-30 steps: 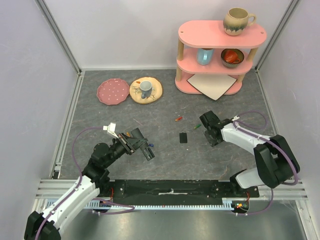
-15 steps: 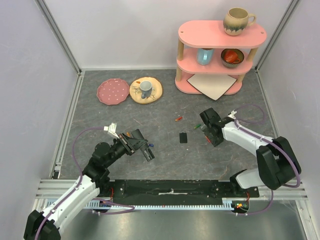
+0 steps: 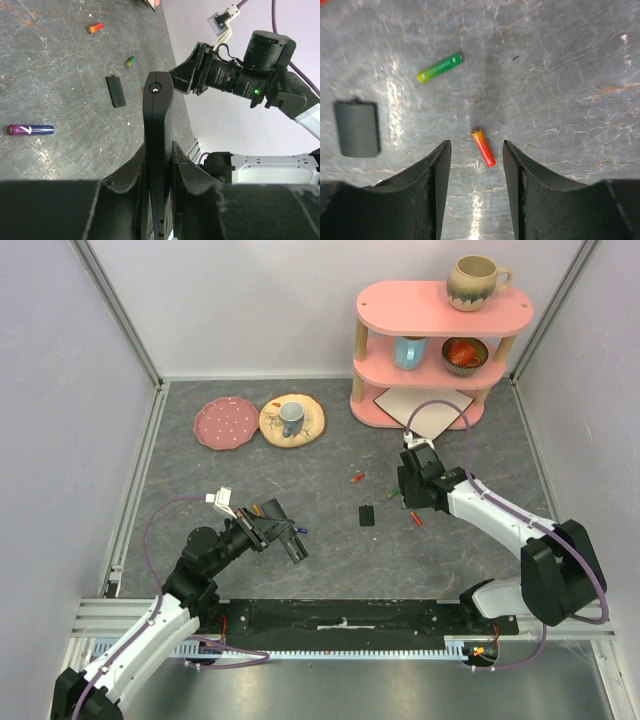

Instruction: Load the batteries into the remote control

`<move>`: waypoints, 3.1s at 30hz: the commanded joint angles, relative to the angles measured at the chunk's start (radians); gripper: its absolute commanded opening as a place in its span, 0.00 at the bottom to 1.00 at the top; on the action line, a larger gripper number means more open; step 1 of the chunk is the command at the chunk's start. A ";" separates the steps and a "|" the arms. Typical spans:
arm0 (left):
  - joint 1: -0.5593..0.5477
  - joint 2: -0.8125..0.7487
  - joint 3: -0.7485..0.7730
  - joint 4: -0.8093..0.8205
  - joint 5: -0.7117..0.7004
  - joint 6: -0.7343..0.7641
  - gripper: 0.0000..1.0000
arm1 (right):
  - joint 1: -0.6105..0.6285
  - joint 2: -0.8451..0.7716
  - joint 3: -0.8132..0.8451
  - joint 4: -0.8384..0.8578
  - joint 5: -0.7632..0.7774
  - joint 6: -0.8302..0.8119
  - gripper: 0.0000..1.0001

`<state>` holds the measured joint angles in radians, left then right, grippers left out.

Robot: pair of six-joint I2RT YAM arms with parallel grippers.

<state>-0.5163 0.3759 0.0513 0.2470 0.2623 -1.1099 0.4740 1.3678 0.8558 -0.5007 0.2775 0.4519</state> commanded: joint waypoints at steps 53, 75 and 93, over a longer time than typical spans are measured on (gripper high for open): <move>0.004 0.092 0.005 0.115 0.034 0.005 0.02 | -0.009 0.123 -0.126 0.036 -0.163 -0.002 0.39; 0.004 0.064 -0.034 0.202 0.086 0.018 0.02 | 0.025 0.137 -0.101 -0.021 -0.100 0.010 0.41; 0.004 -0.150 -0.119 0.259 0.141 0.071 0.02 | 0.028 0.145 -0.097 -0.018 -0.090 0.001 0.48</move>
<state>-0.5163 0.2306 0.0502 0.5121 0.3965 -1.0798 0.4953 1.4860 0.7582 -0.4500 0.1780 0.4599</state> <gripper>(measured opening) 0.248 0.463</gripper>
